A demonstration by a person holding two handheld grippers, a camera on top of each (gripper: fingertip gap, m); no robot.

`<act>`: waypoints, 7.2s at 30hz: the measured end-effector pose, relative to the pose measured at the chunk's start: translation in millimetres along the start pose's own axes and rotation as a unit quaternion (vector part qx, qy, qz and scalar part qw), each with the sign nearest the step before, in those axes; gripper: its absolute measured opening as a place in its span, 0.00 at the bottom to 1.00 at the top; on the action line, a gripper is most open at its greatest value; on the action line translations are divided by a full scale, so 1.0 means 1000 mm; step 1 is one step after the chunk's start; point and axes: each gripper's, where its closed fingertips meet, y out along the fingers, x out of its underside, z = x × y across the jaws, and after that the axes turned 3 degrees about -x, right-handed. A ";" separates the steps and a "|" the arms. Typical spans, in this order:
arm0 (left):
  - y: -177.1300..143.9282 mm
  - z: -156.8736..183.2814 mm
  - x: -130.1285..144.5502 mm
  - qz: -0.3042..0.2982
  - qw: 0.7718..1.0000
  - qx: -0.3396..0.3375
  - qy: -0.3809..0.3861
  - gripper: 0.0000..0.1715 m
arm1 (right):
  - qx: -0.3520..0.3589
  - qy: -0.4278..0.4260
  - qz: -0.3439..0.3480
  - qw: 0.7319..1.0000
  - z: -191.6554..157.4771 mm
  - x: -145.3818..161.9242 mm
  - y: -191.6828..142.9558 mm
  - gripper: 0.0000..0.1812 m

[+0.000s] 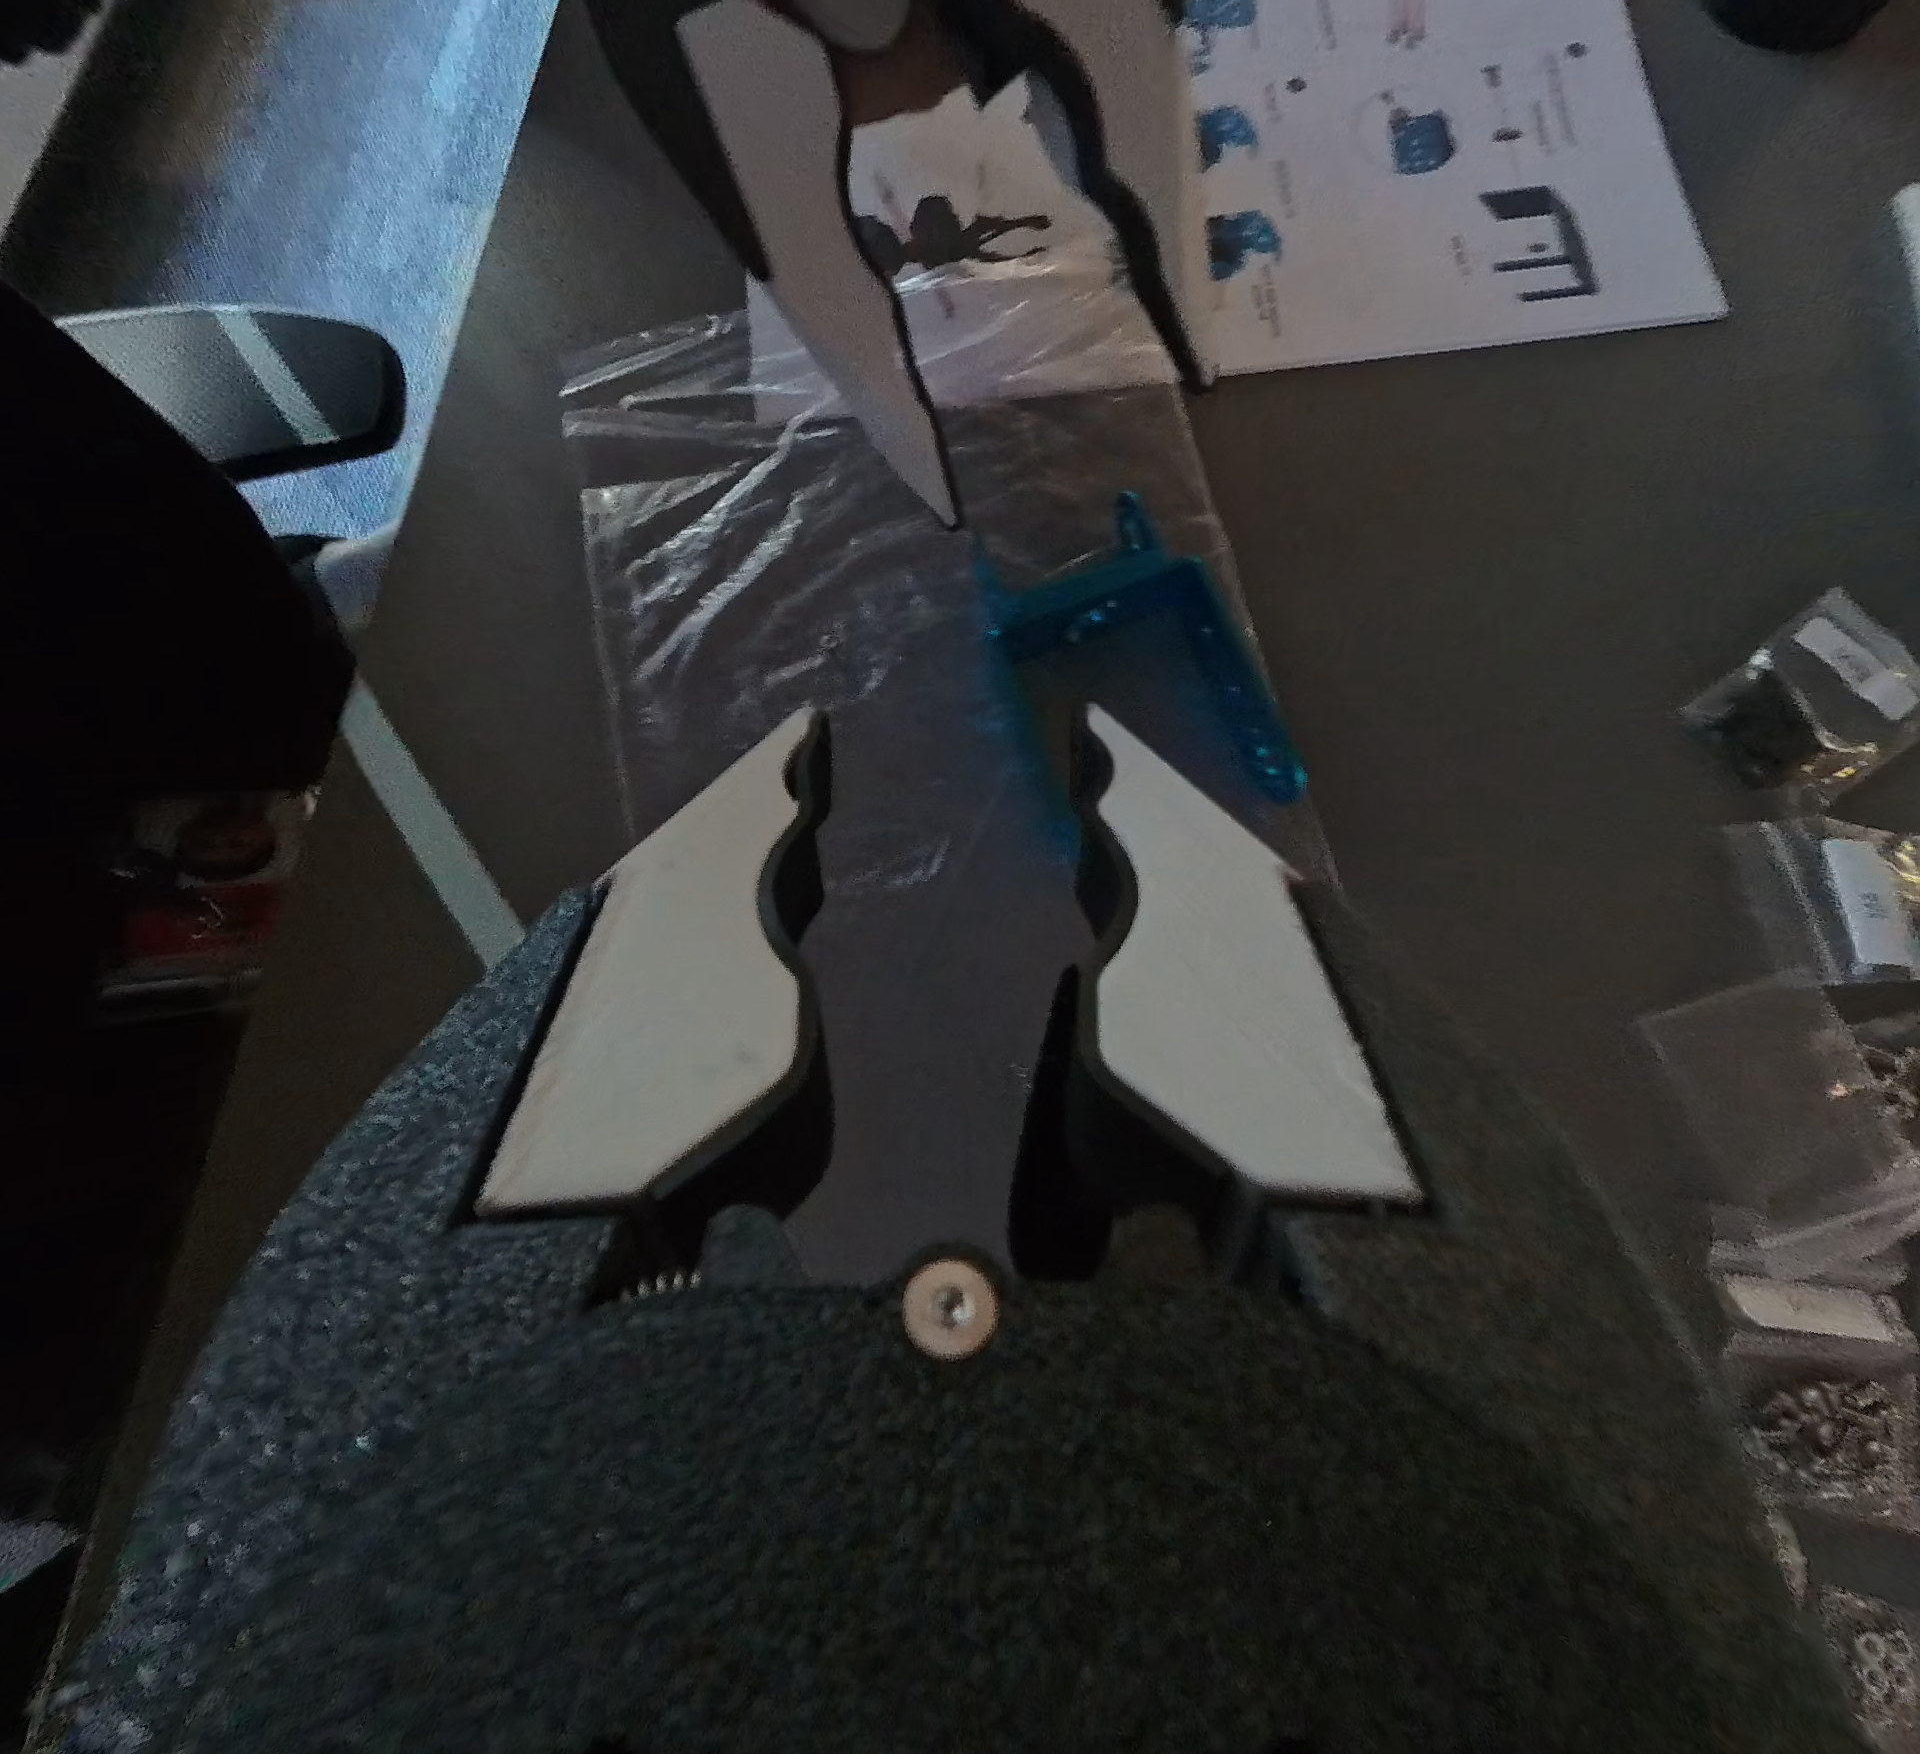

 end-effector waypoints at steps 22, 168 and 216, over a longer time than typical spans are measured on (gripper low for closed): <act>-0.125 0.077 0.045 0.133 0.981 -0.057 -0.133 0.33 | -0.074 -0.230 -0.322 0.915 -0.026 0.017 0.063 0.09; 0.034 -0.005 -0.005 0.056 0.972 0.186 0.131 0.14 | -0.078 -0.139 0.034 0.987 0.044 0.000 0.057 0.03; 0.033 0.000 0.000 0.050 0.971 0.162 0.169 0.11 | -0.106 -0.169 -0.105 0.974 0.048 0.030 0.046 0.36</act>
